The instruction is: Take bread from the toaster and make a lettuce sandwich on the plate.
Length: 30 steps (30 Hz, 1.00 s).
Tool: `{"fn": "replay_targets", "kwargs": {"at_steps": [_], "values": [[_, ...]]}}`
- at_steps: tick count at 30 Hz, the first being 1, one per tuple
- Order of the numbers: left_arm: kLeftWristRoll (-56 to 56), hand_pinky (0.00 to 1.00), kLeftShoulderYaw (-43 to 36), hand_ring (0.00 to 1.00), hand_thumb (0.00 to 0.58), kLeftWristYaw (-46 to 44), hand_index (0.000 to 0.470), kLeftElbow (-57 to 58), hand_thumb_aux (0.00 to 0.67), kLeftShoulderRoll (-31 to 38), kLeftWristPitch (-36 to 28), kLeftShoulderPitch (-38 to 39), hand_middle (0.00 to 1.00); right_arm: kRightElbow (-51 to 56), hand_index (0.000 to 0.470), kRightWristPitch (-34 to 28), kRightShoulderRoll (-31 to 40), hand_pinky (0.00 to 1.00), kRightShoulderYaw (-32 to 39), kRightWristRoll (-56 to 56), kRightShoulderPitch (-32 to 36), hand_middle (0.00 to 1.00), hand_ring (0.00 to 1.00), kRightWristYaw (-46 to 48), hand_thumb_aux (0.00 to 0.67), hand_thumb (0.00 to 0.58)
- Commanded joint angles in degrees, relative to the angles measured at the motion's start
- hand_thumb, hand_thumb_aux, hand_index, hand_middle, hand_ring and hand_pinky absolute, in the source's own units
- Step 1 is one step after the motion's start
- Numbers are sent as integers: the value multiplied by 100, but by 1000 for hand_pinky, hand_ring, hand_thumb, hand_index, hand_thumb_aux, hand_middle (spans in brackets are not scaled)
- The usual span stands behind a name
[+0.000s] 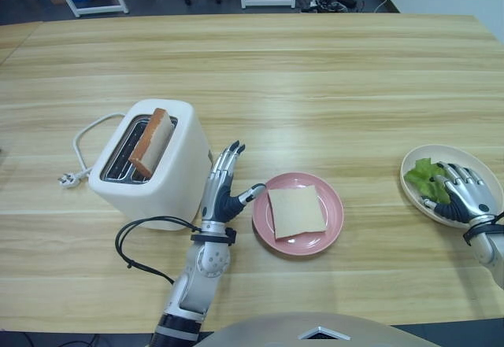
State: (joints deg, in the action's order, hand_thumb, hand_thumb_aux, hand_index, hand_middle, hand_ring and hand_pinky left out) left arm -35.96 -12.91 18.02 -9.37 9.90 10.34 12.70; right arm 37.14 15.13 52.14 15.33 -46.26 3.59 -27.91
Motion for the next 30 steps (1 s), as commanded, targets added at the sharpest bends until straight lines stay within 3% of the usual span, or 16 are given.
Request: {"fn": "replay_targets", "kwargs": {"at_steps": [1, 3, 4, 5, 6, 18, 25, 30], "values": [[-61, 0, 25, 0, 0, -71, 0, -89, 0, 14, -86, 64, 0, -12, 236, 13, -16, 0, 96, -93, 80, 0, 0, 96, 336, 436], [-66, 0, 19, 0, 0, -77, 0, -108, 0, 12, -97, 71, 0, 19, 267, 8, -14, 0, 107, -93, 82, 0, 0, 94, 381, 472], [-67, 0, 19, 0, 0, -79, 0, -113, 0, 14, -99, 72, 0, 38, 358, -5, -11, 0, 107, -99, 88, 0, 0, 83, 510, 547], [-68, 0, 21, 0, 0, -80, 0, -120, 0, 16, -102, 74, 0, 44, 396, -13, -5, 0, 103, -100, 91, 0, 0, 78, 565, 566], [-69, 0, 24, 0, 0, -80, 0, -127, 0, 17, -105, 77, 0, 41, 470, -15, 3, 0, 91, -94, 95, 0, 0, 70, 670, 580], [-66, 0, 42, 0, 0, -80, 0, -134, 0, 20, -109, 89, 0, -788, 470, -163, 201, 0, -245, -17, -214, 0, 0, 16, 670, 580], [-61, 0, 58, 0, 0, -28, 0, -91, 0, -12, -98, 62, 0, -3133, 470, -473, 250, 0, -1077, 37, -795, 0, 0, 331, 670, 580], [-50, 0, 27, 0, 0, 25, 0, 40, 0, -57, -85, -36, 0, -4299, 470, -414, -258, 0, -887, -83, -276, 0, 0, 805, 670, 580]]}}
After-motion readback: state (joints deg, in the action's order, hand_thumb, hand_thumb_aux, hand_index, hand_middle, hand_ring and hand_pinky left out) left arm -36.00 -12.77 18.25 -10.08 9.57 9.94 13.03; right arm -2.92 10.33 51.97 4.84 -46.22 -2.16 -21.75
